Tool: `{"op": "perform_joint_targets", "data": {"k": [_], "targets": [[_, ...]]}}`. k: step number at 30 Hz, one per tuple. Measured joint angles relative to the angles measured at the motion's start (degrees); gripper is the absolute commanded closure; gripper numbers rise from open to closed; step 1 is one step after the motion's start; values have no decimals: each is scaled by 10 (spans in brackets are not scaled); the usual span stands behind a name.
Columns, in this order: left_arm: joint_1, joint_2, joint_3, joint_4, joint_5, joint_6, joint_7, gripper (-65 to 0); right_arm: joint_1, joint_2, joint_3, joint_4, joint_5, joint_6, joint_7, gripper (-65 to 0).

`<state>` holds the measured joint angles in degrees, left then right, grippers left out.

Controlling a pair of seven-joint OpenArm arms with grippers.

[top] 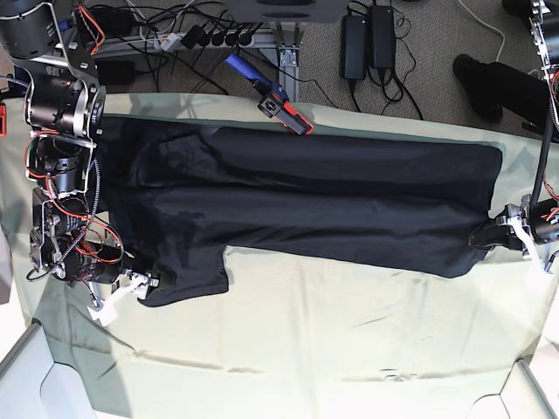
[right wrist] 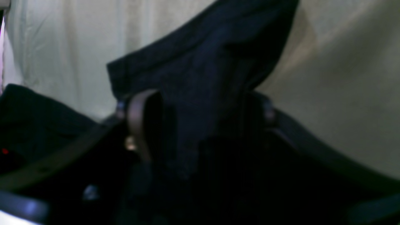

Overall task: Fold the T-shirt properly
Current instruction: 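Carry the hem over the shirt toward the collar edge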

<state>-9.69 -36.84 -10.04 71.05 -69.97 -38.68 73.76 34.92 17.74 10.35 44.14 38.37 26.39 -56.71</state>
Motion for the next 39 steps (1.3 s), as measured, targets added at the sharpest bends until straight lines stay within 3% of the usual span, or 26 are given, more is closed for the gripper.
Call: {"op": "perform_joint_targets", "data": {"k": [2,3,11,18,24,31,39], "targets": [[0,0,0,0,0,0,0,0,-1,-2,0,0,0,0,-1,-57],[0,0,0,0,0,0,0,0,-1,-1,0,0,0,0,2,0],[0,0,0,0,-2,0,0,0,2,7,0,0,0,0,29,0],[3,-3,0,0,-54,0,36,0,-10,8,-1,78,26,8,-35,0],[32,-16,0,1,-76,0,54,0,-109,31,-1,251,78,15,-66,0],[55,-17,1,2,-99,0,66,0,-230,64,-3,461,85,17,-67,0],[61,-21,1,2,-104,0,69,0,-341,109,-4,589,99,17,-70,0]]}}
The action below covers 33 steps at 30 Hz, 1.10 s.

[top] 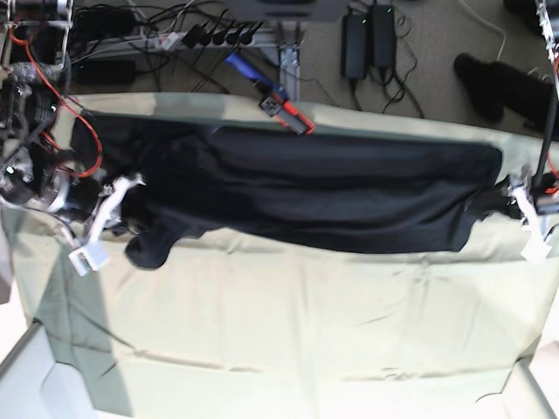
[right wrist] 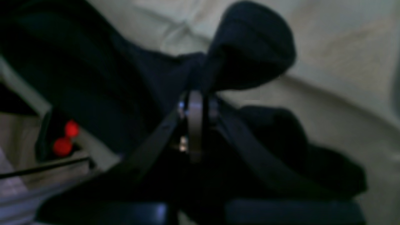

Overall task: Fold the T-shirt properly
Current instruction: 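Carry the hem over the shirt toward the collar edge, then hold the folded shirt with both grippers and adjust its ends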

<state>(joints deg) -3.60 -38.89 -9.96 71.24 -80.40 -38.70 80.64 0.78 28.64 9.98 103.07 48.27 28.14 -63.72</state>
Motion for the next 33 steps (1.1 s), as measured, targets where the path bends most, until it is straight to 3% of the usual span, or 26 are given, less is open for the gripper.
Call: {"op": "perform_joint_targets", "data": {"k": [9,21,22,24,25,26,33], "targets": [[33,-49,0,0,-34,0,-2,0,-59,2,0,47,5,0,-3,0],[47,-51,0,0,-34,0,-1,-21,-95,2,0,47,19,0,-65,0],[47,-51,0,0,-34,0,-1,-81,-97,2,0,47,18,0,-73,-39],[47,-51,0,0,-34,0,-1,-182,-102,2,0,46,13,0,-82,-281],[47,-52,0,0,-32,0,0,-214,-106,2,0,46,14,0,-83,-376],[47,-52,0,0,-32,0,-1,-229,-111,2,0,46,14,0,-83,-428],[47,-52,0,0,-33,0,-1,-229,-116,2,0,46,19,0,-92,-435]]}}
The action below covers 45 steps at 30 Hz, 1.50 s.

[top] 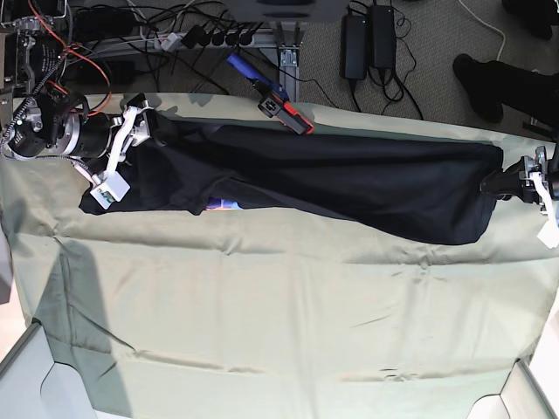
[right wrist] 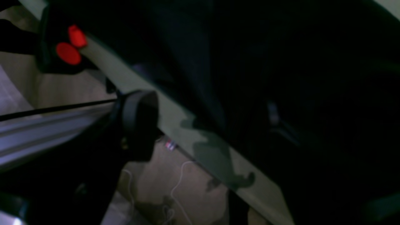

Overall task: Fold the T-shirt properly
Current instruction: 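Hold the folded shirt with both grippers and adjust its ends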

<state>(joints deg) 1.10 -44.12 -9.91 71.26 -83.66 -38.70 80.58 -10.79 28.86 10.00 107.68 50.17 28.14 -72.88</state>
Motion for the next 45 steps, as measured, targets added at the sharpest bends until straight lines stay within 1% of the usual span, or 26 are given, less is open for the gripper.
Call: {"op": "perform_joint_targets", "data": {"k": [3,5,10,13,15,16,17,18,20,23,25,27,30,32,33,35,38,40,43,45], "targets": [[0,0,-8,0,0,0,0,-229,0,0,2,11,-2,0,-1,-434],[0,0,-29,0,0,0,0,-229,0,-2,14,34,-2,0,-1,-434],[0,-1,-102,0,0,0,0,-229,0,-2,84,81,5,0,2,-434],[0,-4,-111,0,0,0,0,-229,1,-1,125,85,17,0,1,-434],[0,-3,-111,0,0,0,0,-229,0,-2,142,85,19,0,2,-434],[0,-3,-111,0,0,0,0,-229,1,-2,148,85,24,0,10,-423],[0,-3,-111,0,0,0,0,-229,2,-2,151,85,29,0,26,-375],[0,-3,-111,0,0,0,0,-229,3,-3,151,86,32,0,45,-275],[0,-3,-111,0,0,0,0,-229,15,-16,151,86,34,0,59,0],[0,1,-111,0,0,0,0,-236,32,-37,135,75,30,0,64,0],[4,7,-111,0,-1,0,0,-299,37,-46,118,53,19,0,78,0],[19,8,-110,1,10,0,-5,-349,37,-52,97,26,-12,0,88,0],[40,10,-110,1,48,0,-31,-353,37,-52,77,-23,-48,0,91,0],[39,15,-110,1,64,0,-40,-353,37,-52,72,-54,-47,0,91,0],[37,19,-111,1,61,0,-43,-353,37,-52,71,-70,-45,0,92,0],[37,31,-111,1,61,0,-45,-353,37,-52,71,-96,-46,0,93,0],[38,59,-110,0,67,0,-46,-368,35,-52,71,-122,-44,0,92,0],[38,72,-110,0,99,0,-64,-370,35,-52,71,-124,-35,0,91,0],[38,79,-111,-1,166,0,-118,-370,35,-52,71,-124,-32,0,90,0],[38,83,-111,-1,187,0,-140,-370,35,-52,71,-124,-32,0,88,0]]}}
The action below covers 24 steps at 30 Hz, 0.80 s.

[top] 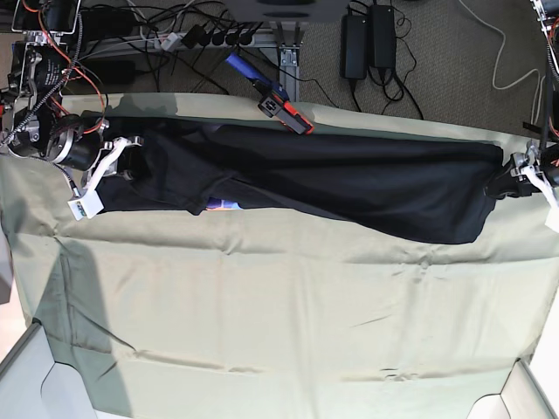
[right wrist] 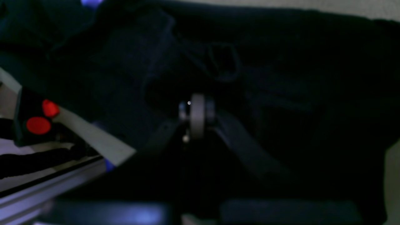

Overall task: Fold the T-shirt properly
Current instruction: 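Hold the folded shirt with both grippers and adjust its ends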

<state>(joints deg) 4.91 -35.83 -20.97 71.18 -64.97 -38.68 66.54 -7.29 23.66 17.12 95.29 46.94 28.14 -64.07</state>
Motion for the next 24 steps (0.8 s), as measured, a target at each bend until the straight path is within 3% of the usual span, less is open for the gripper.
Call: {"op": "perform_joint_targets", "data": {"k": [6,12,24], "targets": [[0,0,0,0,19,0,-10,-370,0,0,0,0,32,0,-7,0],[0,2,0,0,-21,0,-1,-370,0,0,0,0,37,0,-9,0],[0,42,1,0,-10,0,1,-370,0,0,0,0,38,0,-9,0]]}}
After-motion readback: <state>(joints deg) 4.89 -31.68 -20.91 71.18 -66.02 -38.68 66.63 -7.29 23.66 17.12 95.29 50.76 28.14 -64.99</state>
